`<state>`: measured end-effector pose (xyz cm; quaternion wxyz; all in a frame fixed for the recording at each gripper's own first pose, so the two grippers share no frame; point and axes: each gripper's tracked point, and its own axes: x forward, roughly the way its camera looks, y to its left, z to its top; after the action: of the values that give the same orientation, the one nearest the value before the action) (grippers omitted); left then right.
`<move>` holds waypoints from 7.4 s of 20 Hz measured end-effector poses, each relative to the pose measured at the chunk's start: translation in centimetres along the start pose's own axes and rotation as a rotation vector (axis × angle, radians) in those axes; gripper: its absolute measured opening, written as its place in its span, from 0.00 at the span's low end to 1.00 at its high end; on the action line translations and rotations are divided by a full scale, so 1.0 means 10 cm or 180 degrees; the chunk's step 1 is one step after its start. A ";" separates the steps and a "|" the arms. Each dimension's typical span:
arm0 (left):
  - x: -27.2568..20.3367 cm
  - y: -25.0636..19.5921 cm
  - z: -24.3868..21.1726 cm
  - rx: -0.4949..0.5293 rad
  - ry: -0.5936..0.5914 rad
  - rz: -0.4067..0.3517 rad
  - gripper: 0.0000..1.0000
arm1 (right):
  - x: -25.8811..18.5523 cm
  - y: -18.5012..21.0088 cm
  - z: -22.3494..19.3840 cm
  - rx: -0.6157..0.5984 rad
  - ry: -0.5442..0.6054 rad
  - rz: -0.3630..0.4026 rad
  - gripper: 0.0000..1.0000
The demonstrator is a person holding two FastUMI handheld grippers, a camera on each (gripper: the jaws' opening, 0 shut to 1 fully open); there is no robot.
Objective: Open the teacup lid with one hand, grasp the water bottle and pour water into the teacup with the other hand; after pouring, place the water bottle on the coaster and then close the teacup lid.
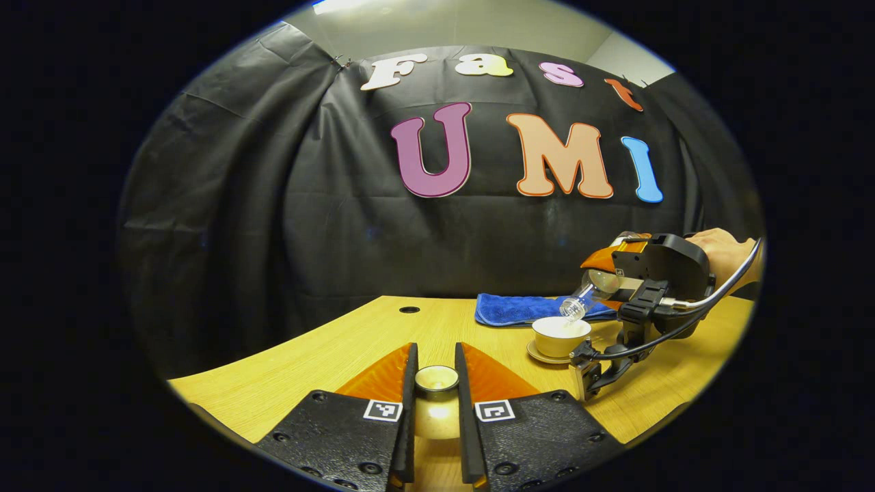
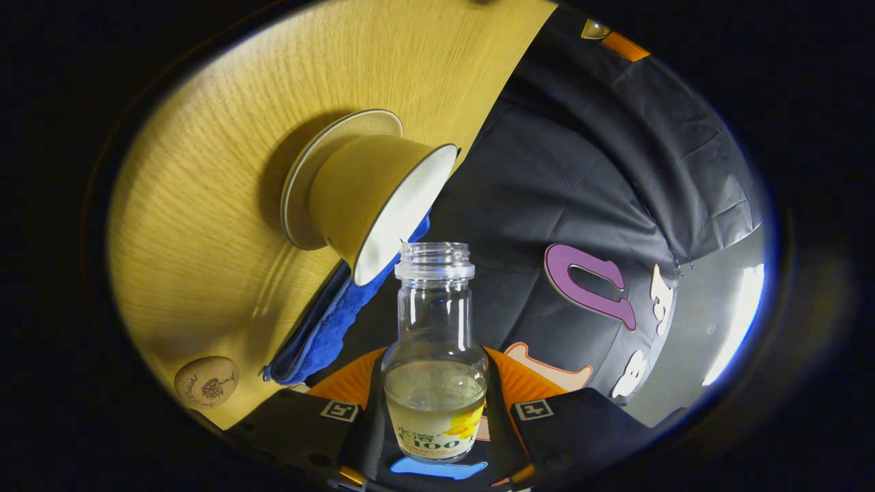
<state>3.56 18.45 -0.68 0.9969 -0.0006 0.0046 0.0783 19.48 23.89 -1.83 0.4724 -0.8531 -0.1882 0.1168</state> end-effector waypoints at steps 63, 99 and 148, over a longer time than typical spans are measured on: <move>0.00 0.07 0.02 0.0037 -0.0011 0.0072 0.24 | -0.64 0.69 -1.25 0.6720 0.1213 -0.0656 1.00; 1.46 -1.67 0.01 0.0017 -0.0027 -0.0857 0.24 | -2.35 0.90 -1.75 0.6739 0.1150 -0.0682 1.00; 0.32 -1.53 0.03 0.0007 -0.0008 -0.0624 0.97 | -2.44 0.93 -1.78 0.6699 0.1310 -0.0781 0.99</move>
<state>9.09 3.83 -0.38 0.9998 0.0001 0.0033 -0.0196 6.19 -4.67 0.20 0.9996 0.0026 0.0055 0.0261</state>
